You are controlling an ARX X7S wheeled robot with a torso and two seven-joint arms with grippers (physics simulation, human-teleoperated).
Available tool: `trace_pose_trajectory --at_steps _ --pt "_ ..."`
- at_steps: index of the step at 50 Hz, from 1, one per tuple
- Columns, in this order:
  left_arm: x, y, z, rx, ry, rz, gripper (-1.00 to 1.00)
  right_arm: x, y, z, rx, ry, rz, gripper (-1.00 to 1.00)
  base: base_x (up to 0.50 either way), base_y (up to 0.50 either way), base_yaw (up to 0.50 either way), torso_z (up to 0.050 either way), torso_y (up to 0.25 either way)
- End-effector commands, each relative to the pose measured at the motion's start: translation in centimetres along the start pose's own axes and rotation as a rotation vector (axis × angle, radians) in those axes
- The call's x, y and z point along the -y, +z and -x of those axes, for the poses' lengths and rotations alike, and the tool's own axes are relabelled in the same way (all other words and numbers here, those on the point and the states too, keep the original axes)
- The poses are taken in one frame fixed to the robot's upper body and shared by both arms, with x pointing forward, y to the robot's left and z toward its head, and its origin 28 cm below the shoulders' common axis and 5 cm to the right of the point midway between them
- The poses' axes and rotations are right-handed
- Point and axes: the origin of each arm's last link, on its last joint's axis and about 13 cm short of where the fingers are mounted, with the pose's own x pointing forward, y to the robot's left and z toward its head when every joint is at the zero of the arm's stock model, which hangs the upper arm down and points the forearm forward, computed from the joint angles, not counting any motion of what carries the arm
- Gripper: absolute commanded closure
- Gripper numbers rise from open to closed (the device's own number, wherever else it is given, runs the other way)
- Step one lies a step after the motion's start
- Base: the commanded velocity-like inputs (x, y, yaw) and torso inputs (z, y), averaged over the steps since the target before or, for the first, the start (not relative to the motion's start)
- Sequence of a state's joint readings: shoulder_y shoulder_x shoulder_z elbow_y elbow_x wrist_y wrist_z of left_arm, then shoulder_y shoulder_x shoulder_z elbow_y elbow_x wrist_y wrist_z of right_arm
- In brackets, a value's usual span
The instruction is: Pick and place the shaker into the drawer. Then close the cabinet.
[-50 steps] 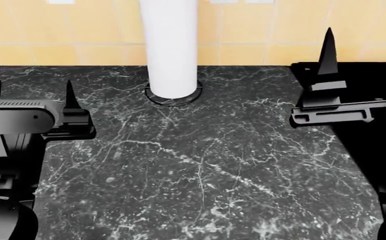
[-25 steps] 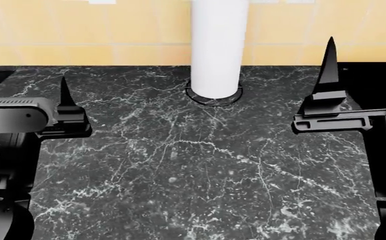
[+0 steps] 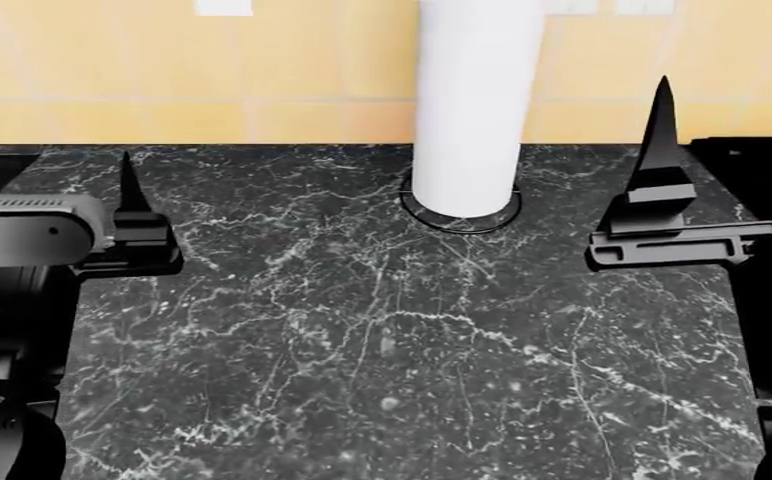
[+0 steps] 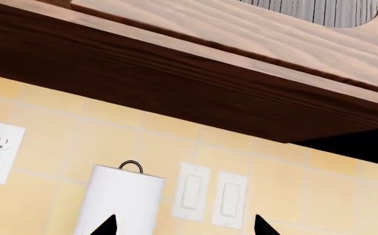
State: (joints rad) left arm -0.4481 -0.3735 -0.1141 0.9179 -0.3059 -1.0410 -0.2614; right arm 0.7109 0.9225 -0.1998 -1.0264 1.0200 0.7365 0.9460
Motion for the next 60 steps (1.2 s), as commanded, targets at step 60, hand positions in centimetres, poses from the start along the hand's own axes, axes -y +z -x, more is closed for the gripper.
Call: trace_pose_trajectory --at_steps 60 --pt "-0.41 -0.18 -0.28 0.014 0.008 0.039 -1.00 0.25 0.27 -0.35 -0.024 0.011 -0.029 -1.00 0.00 0.26 0.00 0.000 0.000"
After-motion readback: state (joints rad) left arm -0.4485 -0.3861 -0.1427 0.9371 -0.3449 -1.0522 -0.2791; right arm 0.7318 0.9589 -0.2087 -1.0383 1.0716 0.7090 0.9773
